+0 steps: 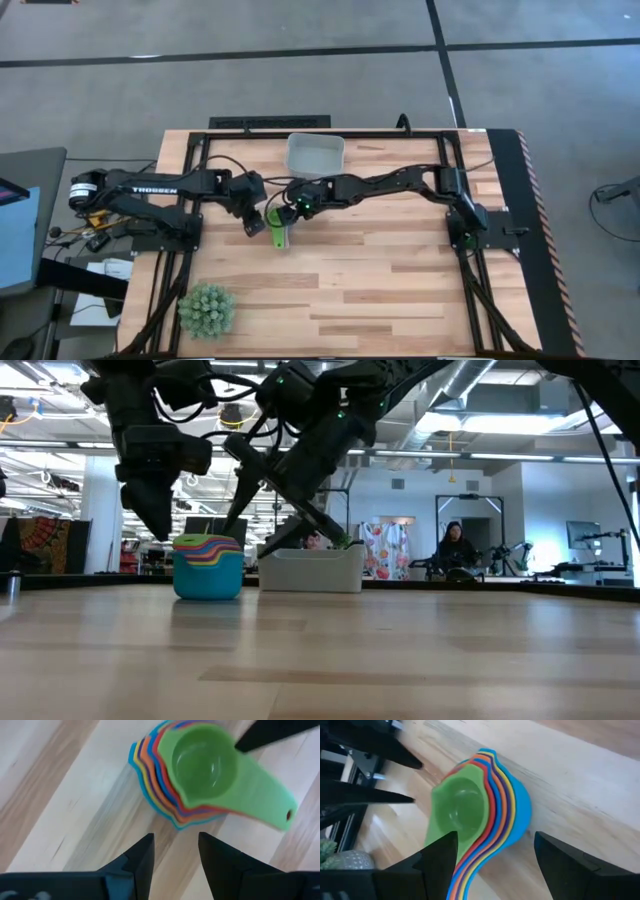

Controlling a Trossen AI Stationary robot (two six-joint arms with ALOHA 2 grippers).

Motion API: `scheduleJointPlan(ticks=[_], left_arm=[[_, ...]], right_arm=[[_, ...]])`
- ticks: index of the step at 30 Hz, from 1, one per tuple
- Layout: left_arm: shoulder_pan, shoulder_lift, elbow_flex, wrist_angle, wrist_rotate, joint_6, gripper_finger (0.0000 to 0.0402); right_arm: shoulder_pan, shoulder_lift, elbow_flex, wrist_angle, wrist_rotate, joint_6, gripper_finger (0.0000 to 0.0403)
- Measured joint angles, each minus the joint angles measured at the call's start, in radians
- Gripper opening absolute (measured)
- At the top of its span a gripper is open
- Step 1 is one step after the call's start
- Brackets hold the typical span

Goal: Nest measuring cups in basket
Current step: Put the measuring cups into the white bin

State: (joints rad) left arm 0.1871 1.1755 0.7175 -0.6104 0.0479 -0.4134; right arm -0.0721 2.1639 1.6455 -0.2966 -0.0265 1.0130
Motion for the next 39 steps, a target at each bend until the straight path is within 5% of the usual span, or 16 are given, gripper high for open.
scheduleJointPlan(ticks=[6, 22, 39], left_arm=[[0.000, 0.002, 0.022, -0.112, -0.012, 0.085, 0.0142], [0.000, 0.005, -0.063, 0.114, -0.074, 0.113, 0.0141], [-0.019, 0.005, -0.063, 0.117, -0.057, 0.069, 0.0141]], right_arm=[[-0.027, 0.000, 0.000, 0.001, -0.016, -0.005, 0.0286], [-0.034, 0.039, -0.005, 0.042, -0.057, -0.024, 0.0286], [-0.015, 0.051, -0.001, 0.066, -0.055, -0.018, 0.0286]])
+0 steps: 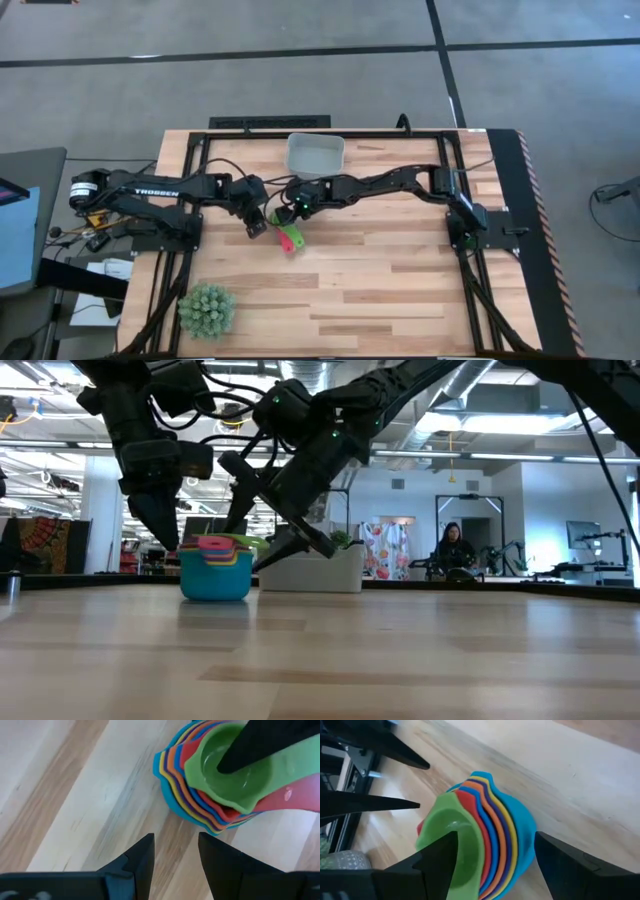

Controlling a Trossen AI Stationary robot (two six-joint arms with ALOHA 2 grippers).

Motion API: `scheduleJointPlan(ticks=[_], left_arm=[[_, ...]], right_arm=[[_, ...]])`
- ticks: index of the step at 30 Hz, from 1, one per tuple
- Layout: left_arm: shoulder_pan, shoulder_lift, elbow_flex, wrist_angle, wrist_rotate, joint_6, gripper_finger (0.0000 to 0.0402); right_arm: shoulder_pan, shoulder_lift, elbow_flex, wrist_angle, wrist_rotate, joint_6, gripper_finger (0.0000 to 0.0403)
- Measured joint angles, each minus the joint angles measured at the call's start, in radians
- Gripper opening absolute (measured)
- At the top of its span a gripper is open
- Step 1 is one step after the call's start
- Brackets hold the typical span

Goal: Nest measuring cups in basket
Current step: Put the measuring cups into the white bin

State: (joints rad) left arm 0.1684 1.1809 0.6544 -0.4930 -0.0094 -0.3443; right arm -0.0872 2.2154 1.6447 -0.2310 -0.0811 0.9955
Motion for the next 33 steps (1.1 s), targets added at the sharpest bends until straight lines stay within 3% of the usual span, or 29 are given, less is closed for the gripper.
scheduleJointPlan(ticks=[14, 29, 33], left_arm=[[-0.027, 0.127, 0.002, 0.140, 0.039, -0.054, 0.0141], [-0.024, 0.127, 0.001, 0.171, 0.010, -0.081, 0.0141], [-0.024, 0.128, 0.000, 0.175, 0.001, -0.088, 0.0141]], right_arm=[[0.016, -0.002, 0.000, -0.066, 0.013, 0.018, 0.0266], [0.027, -0.009, 0.003, -0.121, 0.007, -0.019, 0.0126], [0.027, -0.008, 0.004, -0.130, 0.009, -0.043, 0.0107]])
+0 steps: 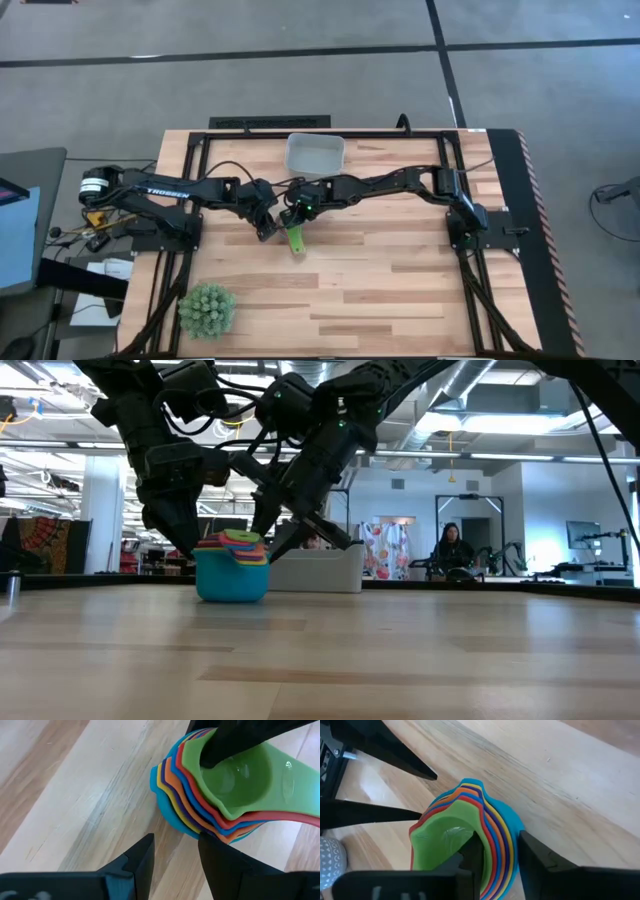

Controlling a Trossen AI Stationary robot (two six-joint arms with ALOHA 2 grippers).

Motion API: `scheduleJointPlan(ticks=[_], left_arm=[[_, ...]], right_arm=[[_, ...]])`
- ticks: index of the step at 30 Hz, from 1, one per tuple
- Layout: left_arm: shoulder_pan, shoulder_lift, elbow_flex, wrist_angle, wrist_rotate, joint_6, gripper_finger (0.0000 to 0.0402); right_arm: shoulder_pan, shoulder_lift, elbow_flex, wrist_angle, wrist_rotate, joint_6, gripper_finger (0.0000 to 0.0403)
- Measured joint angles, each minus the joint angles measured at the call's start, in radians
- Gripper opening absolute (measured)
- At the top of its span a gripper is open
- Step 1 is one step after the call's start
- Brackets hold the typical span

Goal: Nest measuring cups in basket
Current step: Put the measuring cups into the white bin

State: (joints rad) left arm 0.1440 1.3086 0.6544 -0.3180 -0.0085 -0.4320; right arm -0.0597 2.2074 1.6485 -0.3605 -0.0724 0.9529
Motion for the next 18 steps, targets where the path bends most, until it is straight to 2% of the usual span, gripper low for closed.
scheduleJointPlan(ticks=[8, 12, 18], left_arm=[[0.003, -0.005, 0.012, -0.027, -0.006, -0.003, 0.0141], [0.020, -0.043, 0.057, -0.163, -0.027, -0.004, 0.0141], [0.072, -0.193, 0.173, -0.352, -0.028, 0.063, 0.0141]], right_arm=[[0.001, -0.007, -0.001, -0.007, 0.018, -0.033, 0.0107], [-0.004, -0.030, -0.005, -0.036, 0.007, -0.066, 0.0105], [-0.016, -0.088, -0.008, -0.107, -0.006, -0.115, 0.0104]])
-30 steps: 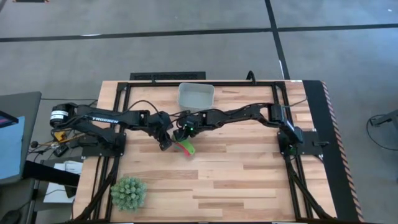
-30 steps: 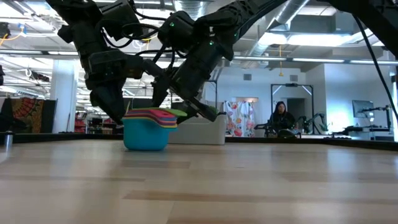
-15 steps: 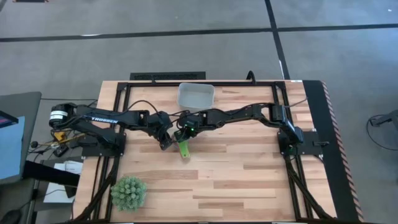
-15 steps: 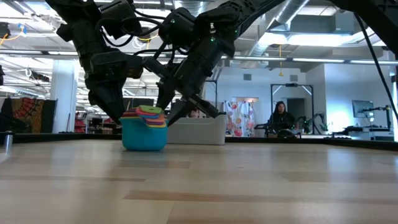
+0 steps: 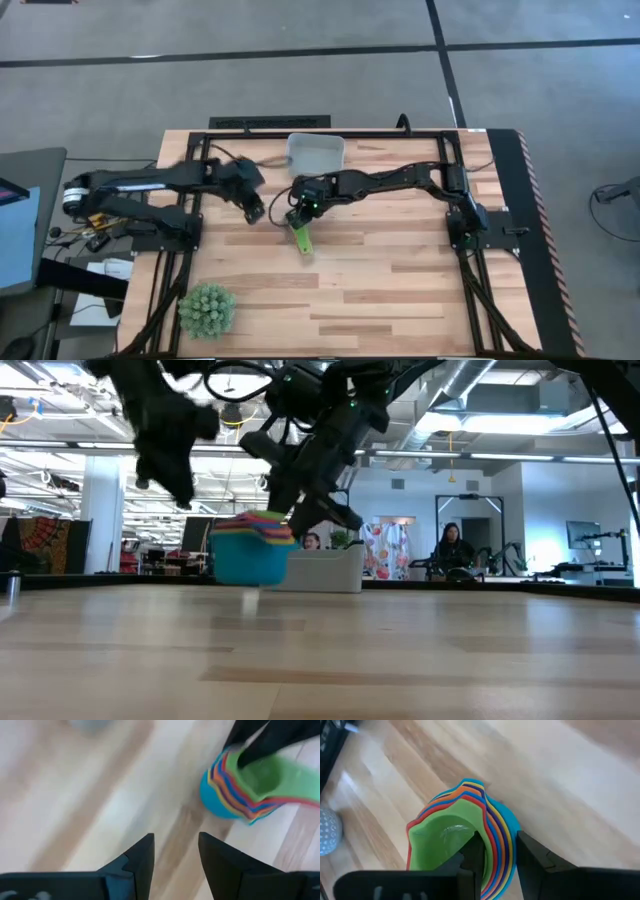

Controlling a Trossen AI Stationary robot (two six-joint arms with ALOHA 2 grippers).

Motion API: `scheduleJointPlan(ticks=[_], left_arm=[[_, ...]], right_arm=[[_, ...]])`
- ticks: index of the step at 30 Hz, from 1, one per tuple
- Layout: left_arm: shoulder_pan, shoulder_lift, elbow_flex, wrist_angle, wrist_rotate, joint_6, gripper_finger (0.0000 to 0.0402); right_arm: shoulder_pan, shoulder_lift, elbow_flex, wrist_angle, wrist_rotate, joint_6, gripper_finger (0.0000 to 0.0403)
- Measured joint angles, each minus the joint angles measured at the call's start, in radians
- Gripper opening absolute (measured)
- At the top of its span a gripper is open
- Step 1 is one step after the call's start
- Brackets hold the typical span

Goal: Nest measuring cups in basket
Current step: Put the measuring cups into the white bin

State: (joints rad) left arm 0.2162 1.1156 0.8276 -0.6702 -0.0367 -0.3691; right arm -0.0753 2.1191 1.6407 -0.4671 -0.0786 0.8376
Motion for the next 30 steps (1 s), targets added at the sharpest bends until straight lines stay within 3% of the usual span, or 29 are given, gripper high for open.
scheduleJointPlan(ticks=[6, 12, 20, 30], left_arm=[[0.082, -0.163, 0.116, -0.117, -0.094, 0.017, 0.0141], [0.149, -0.261, 0.171, -0.127, -0.130, 0.004, 0.0141], [0.161, -0.244, 0.151, -0.136, -0.131, -0.047, 0.0141], [0.160, -0.165, 0.149, -0.124, -0.132, -0.095, 0.0141]], right_arm=[[-0.029, -0.062, 0.001, -0.025, -0.025, -0.031, 0.0104], [-0.100, -0.156, 0.002, -0.046, -0.016, -0.085, 0.0106], [-0.278, -0.236, 0.003, -0.060, 0.088, -0.225, 0.0106], [-0.465, -0.210, 0.004, -0.029, 0.059, -0.580, 0.0107]])
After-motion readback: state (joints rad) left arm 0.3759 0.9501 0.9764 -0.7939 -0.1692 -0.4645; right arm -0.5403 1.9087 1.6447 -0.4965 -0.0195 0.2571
